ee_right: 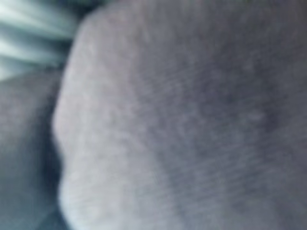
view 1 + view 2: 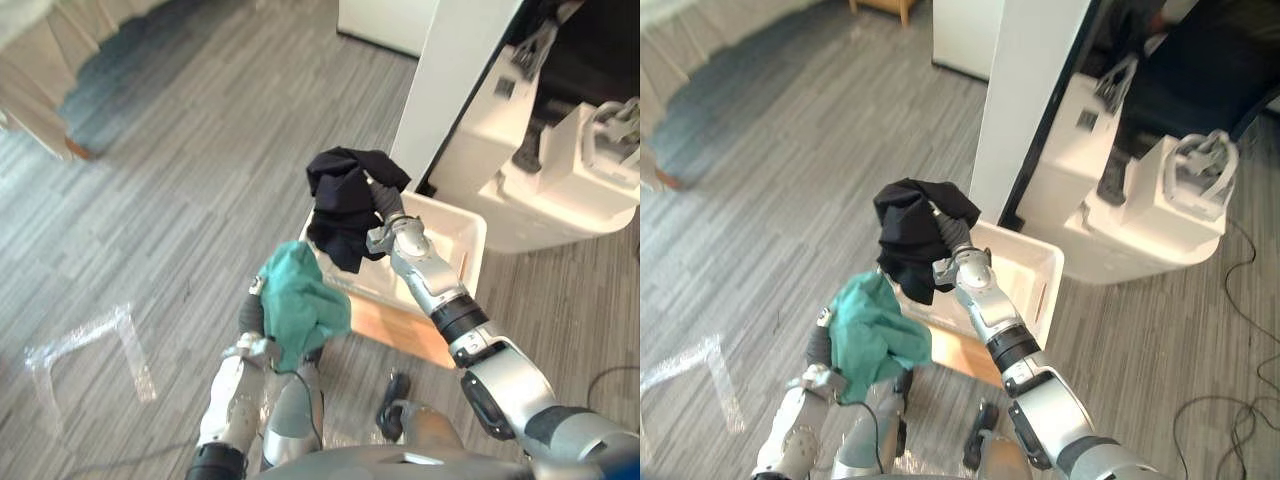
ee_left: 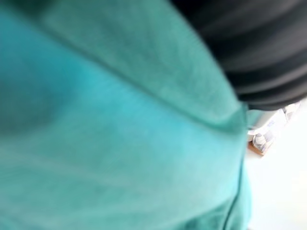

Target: Tidy the bed and pick cloth on bed and put in laundry

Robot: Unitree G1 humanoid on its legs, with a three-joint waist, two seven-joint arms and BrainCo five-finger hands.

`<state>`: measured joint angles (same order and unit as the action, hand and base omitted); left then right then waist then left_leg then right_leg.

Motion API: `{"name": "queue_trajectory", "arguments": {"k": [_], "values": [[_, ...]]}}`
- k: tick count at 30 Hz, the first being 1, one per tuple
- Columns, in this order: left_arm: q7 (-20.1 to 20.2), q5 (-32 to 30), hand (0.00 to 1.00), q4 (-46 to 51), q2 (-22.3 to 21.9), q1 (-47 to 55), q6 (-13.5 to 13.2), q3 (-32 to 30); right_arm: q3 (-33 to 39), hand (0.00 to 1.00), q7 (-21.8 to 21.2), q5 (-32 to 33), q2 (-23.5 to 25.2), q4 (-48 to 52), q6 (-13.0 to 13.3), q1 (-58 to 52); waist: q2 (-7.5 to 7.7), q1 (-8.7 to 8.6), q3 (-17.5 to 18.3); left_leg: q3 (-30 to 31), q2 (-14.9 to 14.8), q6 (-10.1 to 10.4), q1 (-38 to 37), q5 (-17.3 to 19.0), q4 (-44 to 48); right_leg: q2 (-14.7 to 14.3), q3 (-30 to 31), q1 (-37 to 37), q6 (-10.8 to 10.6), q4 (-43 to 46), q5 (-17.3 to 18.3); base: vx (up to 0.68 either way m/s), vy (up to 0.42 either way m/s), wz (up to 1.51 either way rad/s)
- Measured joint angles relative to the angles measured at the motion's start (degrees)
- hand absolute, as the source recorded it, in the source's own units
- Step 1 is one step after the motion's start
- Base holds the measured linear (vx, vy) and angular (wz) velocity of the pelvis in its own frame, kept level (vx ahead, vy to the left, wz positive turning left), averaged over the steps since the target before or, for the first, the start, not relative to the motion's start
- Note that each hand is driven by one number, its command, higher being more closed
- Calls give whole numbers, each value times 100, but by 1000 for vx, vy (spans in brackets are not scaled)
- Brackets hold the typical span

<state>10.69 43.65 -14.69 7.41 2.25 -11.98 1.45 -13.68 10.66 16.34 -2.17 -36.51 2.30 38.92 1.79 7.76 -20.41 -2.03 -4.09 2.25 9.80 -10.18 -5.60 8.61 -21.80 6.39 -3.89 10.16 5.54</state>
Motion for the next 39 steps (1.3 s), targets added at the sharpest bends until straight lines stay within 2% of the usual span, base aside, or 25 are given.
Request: {"name": "queue_trajectory", "arguments": {"k": [4,5,7,10,16,20,25,28,31,37,39], "values": [[-197,124,100,117,14,-582,-76,-99,481,100,87,30,-194,-703,304,484,-69,-27,-348,-33,-5,6,162,-77,-2,37,38,211,5,66,-38,-4,-9,-3],[-206,220,100,159,24,-655,-76,-115,518,0,86,30,-259,-780,396,591,-73,-29,-350,-43,-15,12,232,-80,-2,31,48,283,16,66,-56,-14,-22,-8],[-203,337,100,196,57,-830,-91,-217,559,0,85,31,-480,-815,674,806,-103,-22,-417,-47,-38,36,337,-115,1,2,54,382,38,30,-94,24,-34,-6],[-182,531,100,199,239,-969,-158,-218,583,0,75,37,-651,-845,878,862,-122,-18,-446,-54,-59,50,347,-122,2,-23,59,391,51,17,-88,45,-43,-2],[-182,710,100,375,273,-995,-340,-597,571,0,62,99,-806,-821,1130,667,-130,-32,-450,-72,-87,103,260,-95,3,-55,78,296,73,-7,-73,33,-26,-1],[-186,959,100,1128,379,-1003,-636,-878,393,0,177,15,-796,-357,1233,-78,-111,-12,-439,-111,-122,221,-9,18,-1,-105,107,29,99,-52,-47,10,-36,-2],[-238,977,100,1739,463,-898,-797,-1151,176,0,449,-506,-785,344,1210,-1029,-35,8,-333,-232,-167,193,-310,131,-24,-187,221,-281,98,-206,-49,27,-33,-10],[-246,906,100,2001,386,-536,-800,-1149,-55,0,558,-904,-724,664,1112,-1693,117,-36,31,-252,-173,173,-417,145,-11,-220,219,-437,94,-362,-57,130,-36,-3],[-239,766,100,2533,89,-51,-861,-1142,-139,0,583,-1309,-690,950,994,-2332,231,-61,366,-325,-167,194,-666,230,-2,-238,244,-739,87,-557,-60,104,-27,-7],[-216,123,100,3108,-158,339,-1233,-1049,-478,0,454,-2138,-702,1322,564,-3176,208,-176,858,-504,-212,213,-967,353,-31,-281,389,-1026,91,-754,-92,31,-14,-12],[-195,-149,100,3256,-170,329,-1363,-966,-511,0,381,-2318,-706,1454,475,-3393,181,-228,911,-595,-216,206,-1099,389,-32,-293,477,-1131,86,-816,-108,-7,1,-24]]}}
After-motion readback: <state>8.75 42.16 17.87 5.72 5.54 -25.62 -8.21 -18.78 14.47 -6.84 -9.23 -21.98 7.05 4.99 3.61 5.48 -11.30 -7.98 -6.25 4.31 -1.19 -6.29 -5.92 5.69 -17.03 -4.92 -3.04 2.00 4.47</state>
